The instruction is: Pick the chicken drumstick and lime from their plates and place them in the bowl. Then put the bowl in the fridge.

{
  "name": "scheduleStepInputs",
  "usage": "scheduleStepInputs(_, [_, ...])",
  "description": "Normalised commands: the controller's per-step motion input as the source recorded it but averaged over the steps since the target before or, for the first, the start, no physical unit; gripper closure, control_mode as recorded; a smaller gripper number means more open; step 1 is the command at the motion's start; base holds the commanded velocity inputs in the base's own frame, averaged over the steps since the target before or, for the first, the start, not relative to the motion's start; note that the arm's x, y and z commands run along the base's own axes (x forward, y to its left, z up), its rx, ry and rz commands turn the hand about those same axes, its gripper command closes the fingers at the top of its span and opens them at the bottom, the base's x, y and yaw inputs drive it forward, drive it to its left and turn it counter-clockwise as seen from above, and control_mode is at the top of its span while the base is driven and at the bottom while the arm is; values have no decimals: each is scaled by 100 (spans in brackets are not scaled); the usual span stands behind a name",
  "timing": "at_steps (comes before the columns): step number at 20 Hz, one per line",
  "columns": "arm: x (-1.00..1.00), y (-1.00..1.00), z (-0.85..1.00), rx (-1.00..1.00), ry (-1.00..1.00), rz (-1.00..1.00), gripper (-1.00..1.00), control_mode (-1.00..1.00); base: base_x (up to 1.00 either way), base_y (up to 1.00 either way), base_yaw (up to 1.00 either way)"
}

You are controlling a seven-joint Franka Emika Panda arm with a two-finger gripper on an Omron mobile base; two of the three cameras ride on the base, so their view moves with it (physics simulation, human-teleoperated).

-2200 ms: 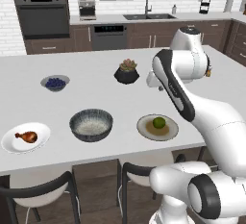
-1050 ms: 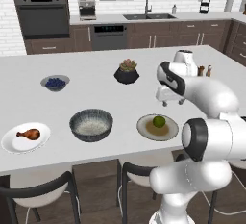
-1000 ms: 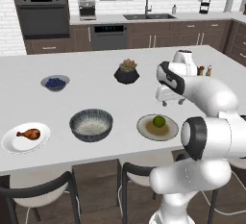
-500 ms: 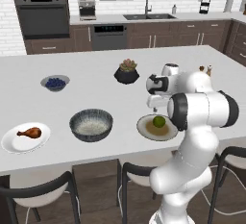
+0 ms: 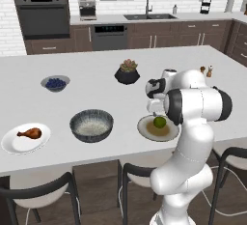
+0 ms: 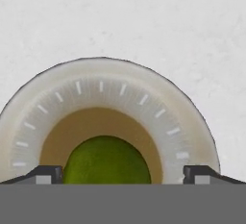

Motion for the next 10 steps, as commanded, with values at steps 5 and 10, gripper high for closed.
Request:
scheduleStepInputs(5, [-33,12,-23,0,0,0,-100,-100,0,0,0])
scheduleStepInputs(10, [-21,11,-9,0,0,0,-100,-100,0,0,0])
